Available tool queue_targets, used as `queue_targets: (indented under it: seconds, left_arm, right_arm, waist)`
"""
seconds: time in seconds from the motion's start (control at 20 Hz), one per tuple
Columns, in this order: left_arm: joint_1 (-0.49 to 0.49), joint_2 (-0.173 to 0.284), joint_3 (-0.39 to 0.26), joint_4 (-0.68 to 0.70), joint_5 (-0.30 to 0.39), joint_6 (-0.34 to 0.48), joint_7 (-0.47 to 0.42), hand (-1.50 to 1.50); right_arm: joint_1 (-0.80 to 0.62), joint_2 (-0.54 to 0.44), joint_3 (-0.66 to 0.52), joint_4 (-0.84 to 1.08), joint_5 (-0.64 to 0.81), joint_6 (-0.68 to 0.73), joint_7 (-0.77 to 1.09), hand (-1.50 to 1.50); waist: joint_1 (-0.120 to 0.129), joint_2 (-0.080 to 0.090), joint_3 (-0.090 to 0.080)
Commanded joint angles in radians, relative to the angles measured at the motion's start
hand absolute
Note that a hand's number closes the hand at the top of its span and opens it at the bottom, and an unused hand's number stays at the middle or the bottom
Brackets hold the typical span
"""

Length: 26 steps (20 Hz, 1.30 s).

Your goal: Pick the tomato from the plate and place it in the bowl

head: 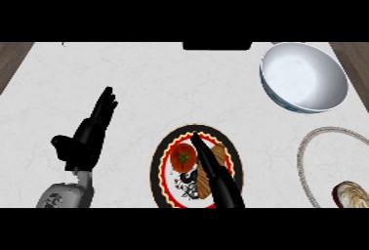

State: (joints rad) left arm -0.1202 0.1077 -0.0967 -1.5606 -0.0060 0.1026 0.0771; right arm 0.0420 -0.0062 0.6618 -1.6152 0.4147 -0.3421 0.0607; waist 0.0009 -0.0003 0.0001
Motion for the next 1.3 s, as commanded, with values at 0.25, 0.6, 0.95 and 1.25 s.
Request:
queue_targets:
  seconds: [0.25, 0.6, 0.95, 1.25]
  left_arm:
    - [-0.035, -0.013, 0.045, 0.063, -0.004, -0.042, -0.042, 0.0]
    - [-0.046, 0.003, 0.069, 0.034, 0.006, -0.056, -0.013, 0.0]
    - [0.04, -0.021, 0.034, -0.046, -0.03, -0.044, 0.008, 0.0]
    - [-0.027, -0.051, 0.034, 0.042, -0.055, -0.018, -0.022, 0.0]
  right_arm:
    - [-0.124, 0.006, -0.003, 0.248, -0.147, -0.106, -0.135, -1.5]
    - [-0.234, 0.006, -0.002, 0.415, -0.07, -0.232, -0.057, -1.5]
    - [-0.296, 0.006, 0.063, 0.532, -0.152, -0.234, -0.079, -1.5]
    - [-0.387, 0.006, 0.104, 0.537, 0.006, -0.164, -0.05, 1.5]
  waist:
    - [0.001, 0.001, 0.0]
    - [0.006, 0.002, 0.0]
    - [0.008, 0.001, 0.0]
    - [0.003, 0.0, 0.0]
